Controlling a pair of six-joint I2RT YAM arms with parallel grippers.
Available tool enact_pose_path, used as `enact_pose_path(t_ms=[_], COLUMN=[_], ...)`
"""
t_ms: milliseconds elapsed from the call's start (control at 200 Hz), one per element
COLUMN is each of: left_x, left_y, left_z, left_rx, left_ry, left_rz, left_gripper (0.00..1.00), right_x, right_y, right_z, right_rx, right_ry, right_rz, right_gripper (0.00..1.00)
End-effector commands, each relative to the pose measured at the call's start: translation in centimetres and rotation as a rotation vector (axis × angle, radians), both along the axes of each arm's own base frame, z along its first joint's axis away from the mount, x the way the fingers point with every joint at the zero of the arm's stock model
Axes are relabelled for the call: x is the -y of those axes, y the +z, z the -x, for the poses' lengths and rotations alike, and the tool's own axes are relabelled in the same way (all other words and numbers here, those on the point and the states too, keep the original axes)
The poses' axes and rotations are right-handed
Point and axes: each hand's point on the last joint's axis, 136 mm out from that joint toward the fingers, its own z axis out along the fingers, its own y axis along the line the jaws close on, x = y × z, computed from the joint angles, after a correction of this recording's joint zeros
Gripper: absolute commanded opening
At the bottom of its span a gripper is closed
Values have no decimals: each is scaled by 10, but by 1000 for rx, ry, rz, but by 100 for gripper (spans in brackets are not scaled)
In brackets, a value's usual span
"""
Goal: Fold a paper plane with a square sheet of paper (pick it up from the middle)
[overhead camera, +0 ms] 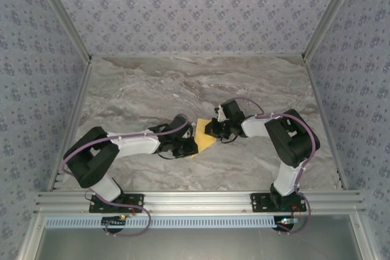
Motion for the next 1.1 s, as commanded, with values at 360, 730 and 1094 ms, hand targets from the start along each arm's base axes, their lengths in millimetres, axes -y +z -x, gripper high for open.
enact_pose_path(t_ms=[360, 730, 1094], left_x=[-14, -23, -2], left_y=[-21, -28, 14], left_z=[7, 13, 1], left_rx=[-51, -71, -32], left_ry=[24, 42, 58], left_rz=[-56, -79, 132], left_gripper=[15, 15, 11], right_x=[36, 36, 37], right_y=[-57, -58, -59], right_z=[27, 27, 27], right_rx=[-142, -143, -146], right_ry=[-51, -51, -51], right_rz=[210, 212, 220], right_gripper=[0, 0, 0])
